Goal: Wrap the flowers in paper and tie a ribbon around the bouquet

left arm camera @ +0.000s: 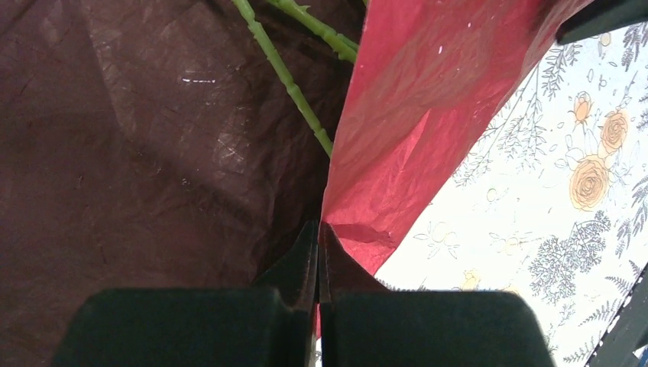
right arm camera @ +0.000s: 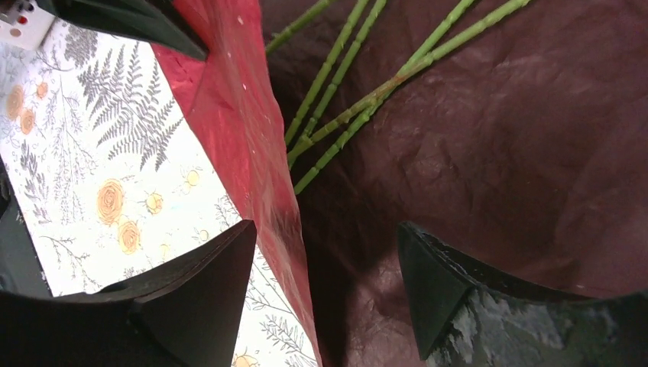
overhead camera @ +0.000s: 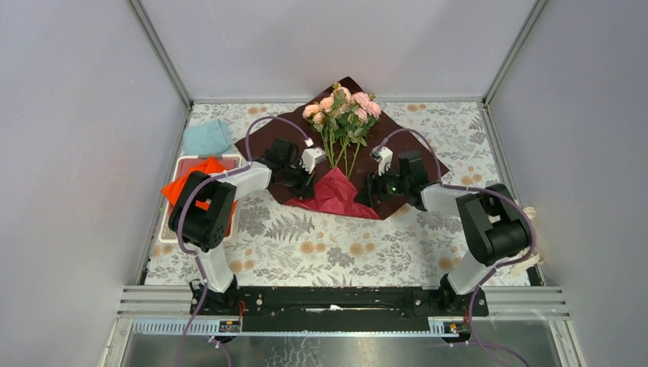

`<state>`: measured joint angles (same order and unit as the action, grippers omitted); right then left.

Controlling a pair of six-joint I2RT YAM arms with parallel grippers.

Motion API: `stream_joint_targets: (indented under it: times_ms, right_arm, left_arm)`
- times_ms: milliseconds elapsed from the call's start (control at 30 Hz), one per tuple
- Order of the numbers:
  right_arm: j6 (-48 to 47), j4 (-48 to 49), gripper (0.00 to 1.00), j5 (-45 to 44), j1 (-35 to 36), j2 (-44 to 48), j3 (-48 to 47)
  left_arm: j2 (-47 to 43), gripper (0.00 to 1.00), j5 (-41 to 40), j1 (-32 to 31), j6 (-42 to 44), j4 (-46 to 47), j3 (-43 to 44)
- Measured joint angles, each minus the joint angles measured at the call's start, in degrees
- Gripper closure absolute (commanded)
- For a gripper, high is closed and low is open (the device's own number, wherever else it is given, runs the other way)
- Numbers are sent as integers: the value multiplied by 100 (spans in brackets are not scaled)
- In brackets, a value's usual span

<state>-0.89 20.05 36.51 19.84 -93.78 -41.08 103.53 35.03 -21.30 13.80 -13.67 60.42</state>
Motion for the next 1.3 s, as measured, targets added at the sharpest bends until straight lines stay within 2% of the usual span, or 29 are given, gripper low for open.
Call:
stream_joint_targets:
  times_ms: [100, 167, 233, 300, 367, 400, 433, 467, 533, 733, 933, 1133, 1233, 1300]
  right_arm:
    - [79, 74, 36, 273, -2, -363, -42]
    - [192, 166, 62, 575, -2, -514, -26]
    - [273, 258, 79, 756, -2, -529, -11]
    - [330, 365, 92, 898, -2, -529, -13]
    - [380, 372, 100, 955, -2, -529, -13]
    - [404, 374, 100, 957, -2, -529, -13]
    - [428, 378, 100, 951, -2, -529, -13]
    - [450, 380, 100, 935, -2, -529, -13]
    - [525, 376, 100, 850, -2, -529, -13]
    - [741, 146, 100, 326, -2, -533, -90]
    - [870, -85, 100, -122, -2, -566, -313]
    - [892, -507, 100, -487, -2, -697, -612]
    - [896, -780, 100, -669, -2, -828, -841]
    - [898, -931, 100, -761, -4, -874, -953]
  left_arm:
    - [2, 100, -85, 0, -44, 2, 0]
    - [2, 100, -157, 0, -85, 20, 0]
    - [2, 100, -232, 0, -127, 61, 0]
    - [2, 100, -289, 0, -170, 120, 0]
    - [2, 100, -328, 4, -227, 162, -2]
    - [2, 100, -339, 4, -249, 170, -2]
    - [2, 93, -354, 7, -271, 175, -2]
    - [2, 78, -365, 9, -284, 175, -2]
    - [-2, 59, -402, 13, -308, 168, 0]
    - [-101, 37, -702, 173, -81, -269, 203]
    - [-592, 35, -1257, 238, 514, -719, 81]
    - [-643, 37, -1910, 223, 752, -874, -63]
    - [-678, 42, -2090, 192, 785, -1075, -68]
    - [-789, 48, -2140, 166, 787, -1257, -48]
